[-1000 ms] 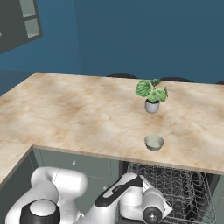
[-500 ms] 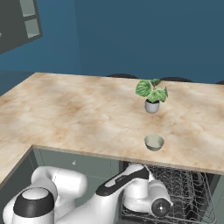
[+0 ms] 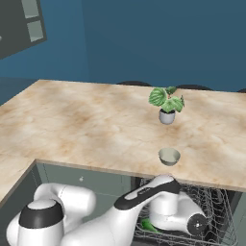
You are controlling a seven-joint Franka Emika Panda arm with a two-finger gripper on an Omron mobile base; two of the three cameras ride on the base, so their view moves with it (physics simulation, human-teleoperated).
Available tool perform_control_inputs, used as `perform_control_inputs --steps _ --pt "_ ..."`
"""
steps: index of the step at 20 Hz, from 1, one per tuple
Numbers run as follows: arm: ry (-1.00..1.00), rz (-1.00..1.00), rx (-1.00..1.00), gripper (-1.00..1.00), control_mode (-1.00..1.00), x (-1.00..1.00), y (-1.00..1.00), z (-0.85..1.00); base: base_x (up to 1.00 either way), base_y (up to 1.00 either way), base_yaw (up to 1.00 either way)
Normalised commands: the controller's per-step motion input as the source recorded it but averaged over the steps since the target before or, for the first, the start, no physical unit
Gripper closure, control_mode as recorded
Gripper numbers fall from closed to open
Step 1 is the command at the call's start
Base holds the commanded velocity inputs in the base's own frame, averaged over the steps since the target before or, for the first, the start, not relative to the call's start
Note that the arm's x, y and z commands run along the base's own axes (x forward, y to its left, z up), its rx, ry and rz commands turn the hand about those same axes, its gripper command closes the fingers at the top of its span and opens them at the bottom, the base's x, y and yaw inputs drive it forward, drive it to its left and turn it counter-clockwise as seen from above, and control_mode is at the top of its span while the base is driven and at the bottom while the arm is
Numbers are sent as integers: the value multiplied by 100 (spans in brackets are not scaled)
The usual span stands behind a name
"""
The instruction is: Pick up the cup and bowl from the counter, place them in the dishwasher, and close the dishwasher door.
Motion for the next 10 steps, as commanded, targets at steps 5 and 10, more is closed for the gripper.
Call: perform_control_inputs --steps 5,10 --pt "0 0 15 -100 -100 0 0 34 0 0 0" --pt "0 0 9 -100 -100 0 0 35 0 0 0"
